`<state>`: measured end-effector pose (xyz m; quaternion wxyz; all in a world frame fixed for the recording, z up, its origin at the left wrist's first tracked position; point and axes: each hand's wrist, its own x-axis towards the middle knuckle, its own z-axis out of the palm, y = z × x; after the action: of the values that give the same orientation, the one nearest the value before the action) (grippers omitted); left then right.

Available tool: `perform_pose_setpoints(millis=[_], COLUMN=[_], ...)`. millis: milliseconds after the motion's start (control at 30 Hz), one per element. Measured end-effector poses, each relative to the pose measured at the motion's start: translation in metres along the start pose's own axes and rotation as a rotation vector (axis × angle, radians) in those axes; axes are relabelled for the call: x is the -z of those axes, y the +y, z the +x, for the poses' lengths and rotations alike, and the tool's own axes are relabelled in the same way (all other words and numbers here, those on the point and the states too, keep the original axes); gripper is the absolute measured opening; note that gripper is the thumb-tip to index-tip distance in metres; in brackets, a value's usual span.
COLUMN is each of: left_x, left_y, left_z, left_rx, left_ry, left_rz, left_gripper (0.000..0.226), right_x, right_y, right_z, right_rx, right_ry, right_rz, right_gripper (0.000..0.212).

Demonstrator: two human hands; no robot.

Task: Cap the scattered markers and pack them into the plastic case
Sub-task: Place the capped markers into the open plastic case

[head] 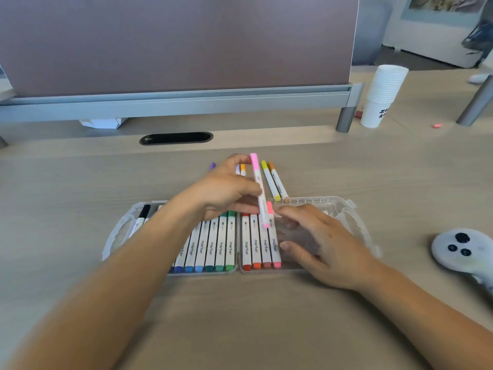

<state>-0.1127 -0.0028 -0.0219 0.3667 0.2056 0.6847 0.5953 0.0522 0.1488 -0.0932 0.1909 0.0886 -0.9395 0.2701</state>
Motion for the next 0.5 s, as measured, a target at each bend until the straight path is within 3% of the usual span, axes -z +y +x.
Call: perform_pose_setpoints(millis=[100, 200, 333, 500], left_x=[-0.012, -0.017, -0.017, -0.014], left_y=[-0.004, -0.007, -0.009, -0.011], left_z=[-0.006, -0.007, -0.006, 0.000], left_rx=[0.021, 0.025, 0.008, -0.058], left_ry=[-0.143, -0.218, -0.181, -0.080], left_rz=[-0.037, -0.068, -0.127, -0.184], left_gripper=[0.073, 0.069, 0.046, 0.035], right_x=[-0.001, -0.002, -0.005, -0.007], right_y=[0.000, 0.001, 0.002, 0.001], right_z=[0.000, 0.000, -0.001, -0.002], right_rx=[0.082, 0.131, 0.210, 0.223], right_ry=[0.037, 0.084, 0.147, 0.167], right_rz=[-0.066, -0.085, -0.087, -0.101], right_gripper=[0.048, 0.039, 0.035, 0.033])
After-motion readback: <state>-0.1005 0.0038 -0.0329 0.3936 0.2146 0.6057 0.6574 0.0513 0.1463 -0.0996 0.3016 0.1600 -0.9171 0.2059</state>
